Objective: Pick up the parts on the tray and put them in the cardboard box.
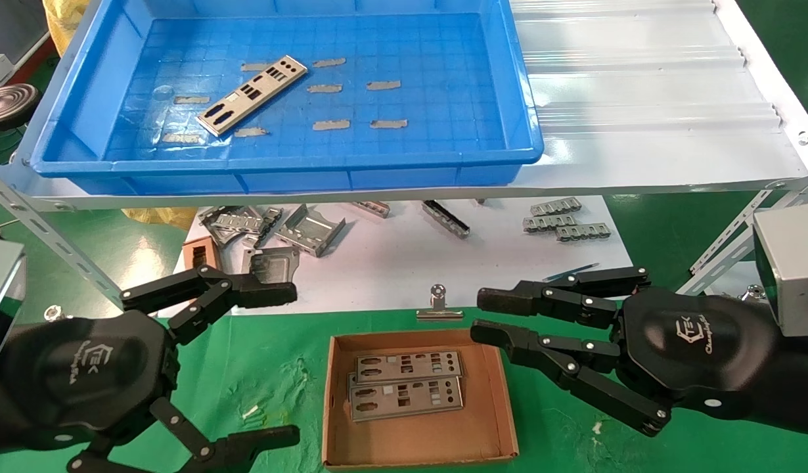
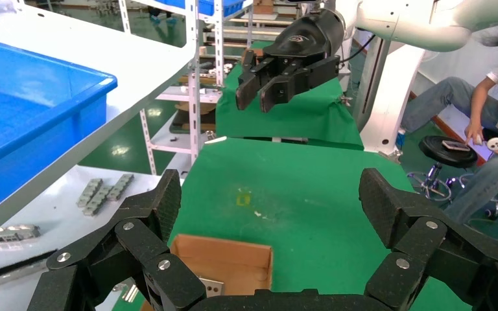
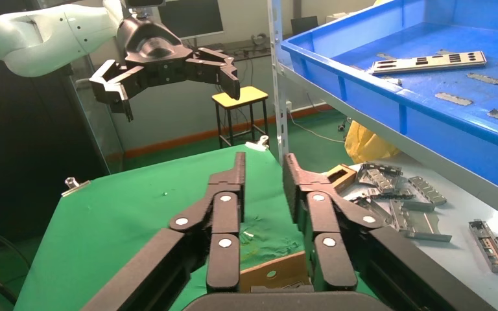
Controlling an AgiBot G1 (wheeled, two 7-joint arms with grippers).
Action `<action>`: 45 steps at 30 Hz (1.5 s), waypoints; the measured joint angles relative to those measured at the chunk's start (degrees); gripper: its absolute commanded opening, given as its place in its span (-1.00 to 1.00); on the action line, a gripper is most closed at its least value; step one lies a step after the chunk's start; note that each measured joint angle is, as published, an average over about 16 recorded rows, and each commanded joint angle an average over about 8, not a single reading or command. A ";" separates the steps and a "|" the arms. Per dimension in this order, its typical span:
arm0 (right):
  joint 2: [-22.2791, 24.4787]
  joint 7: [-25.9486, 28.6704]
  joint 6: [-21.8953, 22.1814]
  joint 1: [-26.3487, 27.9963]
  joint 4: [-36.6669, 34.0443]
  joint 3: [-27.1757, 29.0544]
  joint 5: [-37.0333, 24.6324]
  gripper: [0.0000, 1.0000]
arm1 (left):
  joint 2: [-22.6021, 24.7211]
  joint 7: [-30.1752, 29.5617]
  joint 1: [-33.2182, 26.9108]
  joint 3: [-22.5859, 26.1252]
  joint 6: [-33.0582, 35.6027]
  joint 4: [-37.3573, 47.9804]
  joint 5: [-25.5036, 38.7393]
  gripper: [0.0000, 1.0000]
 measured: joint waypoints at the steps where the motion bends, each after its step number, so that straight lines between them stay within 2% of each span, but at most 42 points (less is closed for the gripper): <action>1: 0.00 0.00 0.00 0.00 0.00 0.00 0.00 -1.00 | -0.01 -0.01 0.00 -0.01 0.00 -0.01 0.00 1.00; 10: 0.00 0.00 0.00 0.00 0.00 0.00 0.00 -1.00 | 0.44 -0.57 -1.84 0.19 -0.41 0.46 0.67 1.00; 17: 0.00 0.00 0.00 0.00 0.00 0.00 0.00 -1.00 | 3.59 -3.53 -11.07 2.37 -2.18 5.73 5.48 1.00; 25: 0.00 0.00 0.00 0.00 0.00 0.00 0.00 -1.00 | 11.39 -6.11 -29.23 7.73 -5.44 22.08 16.94 1.00; 32: 0.00 0.00 0.00 0.00 0.00 0.00 0.00 -1.00 | 18.87 -4.35 -42.92 12.82 -8.30 39.85 27.35 1.00; 37: 0.00 0.00 0.00 0.00 0.00 0.00 0.00 -1.00 | 23.16 -1.60 -49.06 15.50 -10.75 50.09 32.52 1.00; 43: 0.00 0.00 0.00 0.00 0.00 0.00 0.00 -1.00 | 26.88 2.52 -52.85 17.28 -13.59 58.31 35.88 1.00; 44: 0.00 0.00 0.00 0.00 0.00 0.00 0.00 -0.99 | 27.37 3.16 -53.23 17.46 -14.06 59.34 36.23 1.00; 45: 0.00 0.00 0.00 0.00 0.00 0.00 0.00 -0.88 | 27.82 3.76 -53.54 17.63 -14.55 60.27 36.54 1.00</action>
